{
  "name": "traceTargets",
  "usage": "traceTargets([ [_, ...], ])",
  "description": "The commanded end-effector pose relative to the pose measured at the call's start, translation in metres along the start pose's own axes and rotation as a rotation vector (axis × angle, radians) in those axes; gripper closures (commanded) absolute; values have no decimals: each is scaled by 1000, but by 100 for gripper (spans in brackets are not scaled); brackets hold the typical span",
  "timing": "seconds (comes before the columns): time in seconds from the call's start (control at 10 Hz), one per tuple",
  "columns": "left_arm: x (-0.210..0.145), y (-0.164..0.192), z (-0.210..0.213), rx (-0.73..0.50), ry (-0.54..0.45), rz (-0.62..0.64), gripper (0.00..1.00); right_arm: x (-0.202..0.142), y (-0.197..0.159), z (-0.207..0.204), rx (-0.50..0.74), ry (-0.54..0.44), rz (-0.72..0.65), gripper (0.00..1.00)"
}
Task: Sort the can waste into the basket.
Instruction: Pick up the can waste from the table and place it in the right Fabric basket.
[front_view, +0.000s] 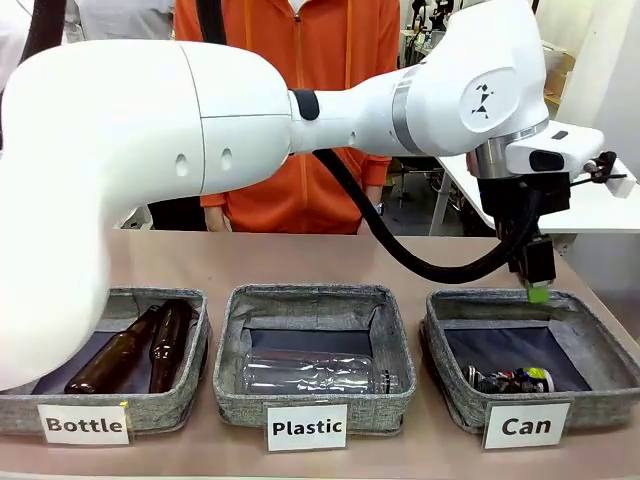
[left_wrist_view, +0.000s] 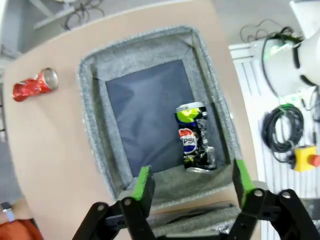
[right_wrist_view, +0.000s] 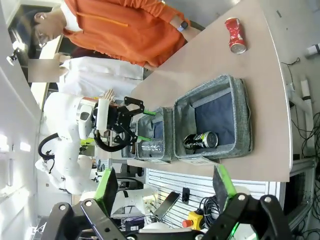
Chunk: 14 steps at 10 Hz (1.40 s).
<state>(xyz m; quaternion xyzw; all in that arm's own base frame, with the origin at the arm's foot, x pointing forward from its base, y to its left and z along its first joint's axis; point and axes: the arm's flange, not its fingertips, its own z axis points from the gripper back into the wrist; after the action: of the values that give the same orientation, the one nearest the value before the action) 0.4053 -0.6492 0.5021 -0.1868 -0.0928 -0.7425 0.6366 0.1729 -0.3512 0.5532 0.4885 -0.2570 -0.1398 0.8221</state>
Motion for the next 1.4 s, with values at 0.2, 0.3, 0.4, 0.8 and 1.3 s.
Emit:
traceTargets([
  [0.2,-50,-24,70,-110,209,150,0,-1,9,-20,-22,12,62,0],
  [0.3,-90,-33,101,-131,176,192,0,-3,24,-46,6,56,132,0],
  [0.4,-125,-41,123,-112,152,249,0,-4,37,-74,6,77,170,0],
  [0.8,-259,-105,194,27,-45,473,0,-36,91,-200,1,265,325,0],
  [1.3,-445,-147,256,-12,-225,939,0,-75,116,-285,118,348,257,0],
])
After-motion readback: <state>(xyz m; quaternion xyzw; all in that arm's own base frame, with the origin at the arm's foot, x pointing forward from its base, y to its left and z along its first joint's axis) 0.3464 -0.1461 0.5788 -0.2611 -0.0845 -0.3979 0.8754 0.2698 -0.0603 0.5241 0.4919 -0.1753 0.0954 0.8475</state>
